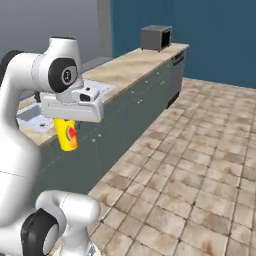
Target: There is a tray on the dining counter. Grab the cup, mug, and pitcher and place them on the tray. The pitcher may be placed next to the tray if it cannot fit the tray.
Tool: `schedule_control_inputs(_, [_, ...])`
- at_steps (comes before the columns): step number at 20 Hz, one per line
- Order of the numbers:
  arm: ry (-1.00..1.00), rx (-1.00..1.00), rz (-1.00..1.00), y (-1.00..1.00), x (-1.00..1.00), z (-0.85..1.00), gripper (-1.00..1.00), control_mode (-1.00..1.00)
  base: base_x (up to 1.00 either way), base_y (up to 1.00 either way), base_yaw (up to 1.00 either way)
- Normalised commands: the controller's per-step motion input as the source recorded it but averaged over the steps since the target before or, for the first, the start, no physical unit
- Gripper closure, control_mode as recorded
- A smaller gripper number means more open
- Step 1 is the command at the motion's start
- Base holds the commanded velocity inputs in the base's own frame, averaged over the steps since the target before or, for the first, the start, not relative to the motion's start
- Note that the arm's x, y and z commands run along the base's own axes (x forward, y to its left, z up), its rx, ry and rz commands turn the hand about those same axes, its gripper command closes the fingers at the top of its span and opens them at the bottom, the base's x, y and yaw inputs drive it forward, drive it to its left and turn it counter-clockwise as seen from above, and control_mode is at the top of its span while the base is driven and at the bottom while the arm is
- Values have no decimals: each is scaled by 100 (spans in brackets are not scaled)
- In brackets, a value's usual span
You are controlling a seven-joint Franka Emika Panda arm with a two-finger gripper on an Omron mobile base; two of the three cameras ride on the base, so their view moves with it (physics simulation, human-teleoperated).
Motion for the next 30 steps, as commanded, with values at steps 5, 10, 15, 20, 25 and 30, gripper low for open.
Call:
schedule_control_inputs(5, [0, 0, 0, 0, 0, 0, 100, 100, 7, 0, -85])
schedule_control_inputs(10, [0, 0, 0, 0, 0, 0, 100, 100, 18, 0, -76])
schedule_control_inputs(15, [0, 0, 0, 0, 0, 0, 100, 100, 21, -3, -67])
schedule_control_inputs(20, [0, 0, 0, 0, 0, 0, 100, 100, 52, -17, -38])
schedule_control_inputs(25, [0, 0, 0, 0, 0, 0, 100, 100, 69, -43, -22])
schedule_control_inputs(30, [0, 0, 0, 0, 0, 0, 100, 100, 84, -98, -2])
